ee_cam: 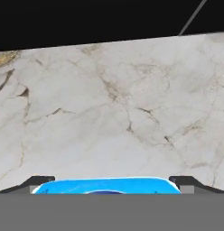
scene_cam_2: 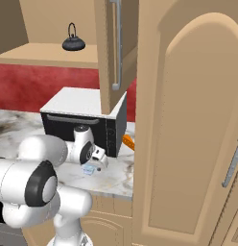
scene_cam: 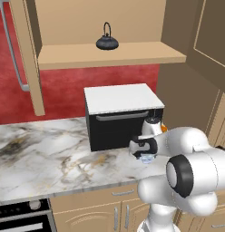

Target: Pick the yogurt and yogurt from the counter and place them in the cabinets closest to them.

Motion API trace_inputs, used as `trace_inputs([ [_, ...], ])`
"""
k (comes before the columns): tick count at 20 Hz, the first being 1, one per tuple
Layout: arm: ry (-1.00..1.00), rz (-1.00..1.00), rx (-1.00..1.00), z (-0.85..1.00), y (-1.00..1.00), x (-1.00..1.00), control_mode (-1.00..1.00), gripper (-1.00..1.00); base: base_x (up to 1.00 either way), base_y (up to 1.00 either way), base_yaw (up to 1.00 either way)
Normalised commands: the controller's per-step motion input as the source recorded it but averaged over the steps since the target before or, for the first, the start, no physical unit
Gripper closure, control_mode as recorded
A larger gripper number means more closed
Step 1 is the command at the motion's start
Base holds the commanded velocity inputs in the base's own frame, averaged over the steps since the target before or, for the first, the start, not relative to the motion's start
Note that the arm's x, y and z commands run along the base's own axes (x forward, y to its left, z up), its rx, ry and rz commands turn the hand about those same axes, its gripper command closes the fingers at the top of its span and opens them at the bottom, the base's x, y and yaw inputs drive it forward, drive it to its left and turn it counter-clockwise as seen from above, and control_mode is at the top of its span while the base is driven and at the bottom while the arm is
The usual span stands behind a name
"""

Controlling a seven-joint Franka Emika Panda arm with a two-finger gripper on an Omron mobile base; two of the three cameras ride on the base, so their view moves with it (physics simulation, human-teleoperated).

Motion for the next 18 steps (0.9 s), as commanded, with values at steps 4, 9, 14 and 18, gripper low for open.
trace_inputs([
  [4,0.0,-0.01,0.0,-0.13,0.0,-0.03,-1.0,1.0,0.0,0.0,0.0],
  [9,-0.03,-0.01,0.0,0.13,0.0,-0.05,-1.0,1.0,0.0,0.0,0.0],
  [14,-0.03,0.0,0.0,0.56,0.0,-0.19,-1.0,1.0,0.0,0.0,0.0],
  [18,0.0,0.0,0.0,0.71,0.0,-0.17,-1.0,1.0,0.0,0.0,0.0],
])
